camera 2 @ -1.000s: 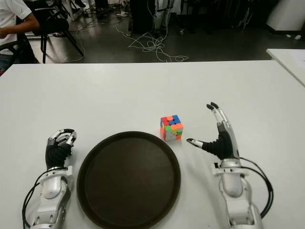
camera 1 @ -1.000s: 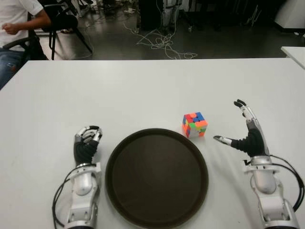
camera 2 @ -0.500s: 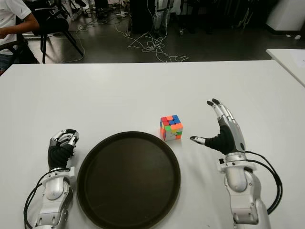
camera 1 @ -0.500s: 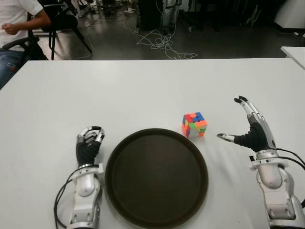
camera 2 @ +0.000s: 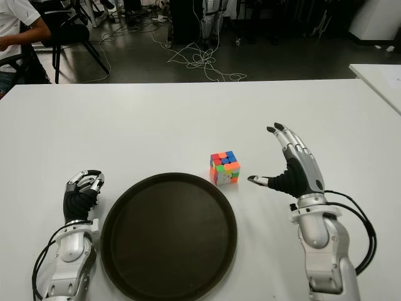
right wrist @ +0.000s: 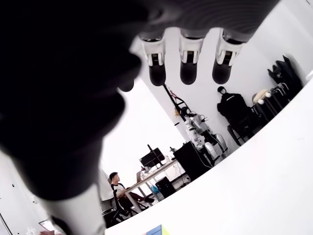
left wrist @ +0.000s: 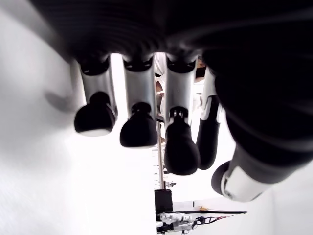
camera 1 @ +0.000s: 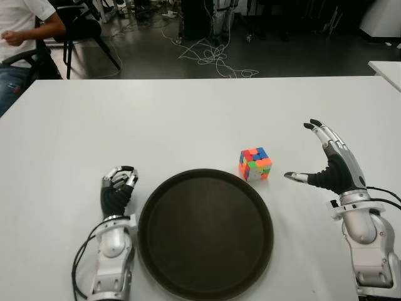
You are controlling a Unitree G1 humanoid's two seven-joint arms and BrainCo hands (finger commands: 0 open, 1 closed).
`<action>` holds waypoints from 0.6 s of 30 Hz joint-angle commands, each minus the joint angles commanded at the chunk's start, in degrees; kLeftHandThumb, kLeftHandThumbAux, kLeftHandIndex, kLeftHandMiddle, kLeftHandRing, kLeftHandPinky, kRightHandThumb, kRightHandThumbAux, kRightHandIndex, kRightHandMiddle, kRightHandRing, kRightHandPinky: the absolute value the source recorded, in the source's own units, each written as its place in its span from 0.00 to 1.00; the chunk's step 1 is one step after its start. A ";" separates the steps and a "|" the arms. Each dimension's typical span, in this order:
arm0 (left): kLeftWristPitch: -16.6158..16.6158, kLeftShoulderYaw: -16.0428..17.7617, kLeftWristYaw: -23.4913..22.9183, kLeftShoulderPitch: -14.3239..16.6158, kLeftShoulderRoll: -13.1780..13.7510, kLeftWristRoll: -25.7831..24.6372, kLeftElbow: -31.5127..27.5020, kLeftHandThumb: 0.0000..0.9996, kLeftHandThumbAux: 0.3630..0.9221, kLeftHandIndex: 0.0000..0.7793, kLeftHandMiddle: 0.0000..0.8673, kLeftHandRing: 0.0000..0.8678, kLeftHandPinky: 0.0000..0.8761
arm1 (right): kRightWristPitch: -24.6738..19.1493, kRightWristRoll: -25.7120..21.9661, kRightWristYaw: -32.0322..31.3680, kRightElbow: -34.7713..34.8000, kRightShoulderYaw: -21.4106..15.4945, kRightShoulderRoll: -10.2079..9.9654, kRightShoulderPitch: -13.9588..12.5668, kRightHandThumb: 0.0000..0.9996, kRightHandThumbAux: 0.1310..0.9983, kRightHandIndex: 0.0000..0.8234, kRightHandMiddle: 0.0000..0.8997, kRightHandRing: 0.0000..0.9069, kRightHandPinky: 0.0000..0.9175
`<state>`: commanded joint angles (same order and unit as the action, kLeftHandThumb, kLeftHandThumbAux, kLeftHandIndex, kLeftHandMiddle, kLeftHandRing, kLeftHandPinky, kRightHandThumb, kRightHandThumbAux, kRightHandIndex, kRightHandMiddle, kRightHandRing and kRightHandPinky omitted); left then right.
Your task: Pick up the Rubik's Cube and put it in the plate
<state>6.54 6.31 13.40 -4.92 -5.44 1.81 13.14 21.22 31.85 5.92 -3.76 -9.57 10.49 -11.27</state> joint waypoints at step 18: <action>1.45 1.31 -2.12 0.94 1.24 -2.02 2.10 0.71 0.61 0.57 0.91 0.94 0.94 | -3.16 -38.60 0.06 -8.82 -4.96 -18.02 1.54 0.12 0.86 0.82 0.84 0.84 0.85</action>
<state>7.99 7.62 11.28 -3.98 -4.20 -0.21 15.23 18.06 -6.75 5.98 -12.58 -14.53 -7.53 -9.73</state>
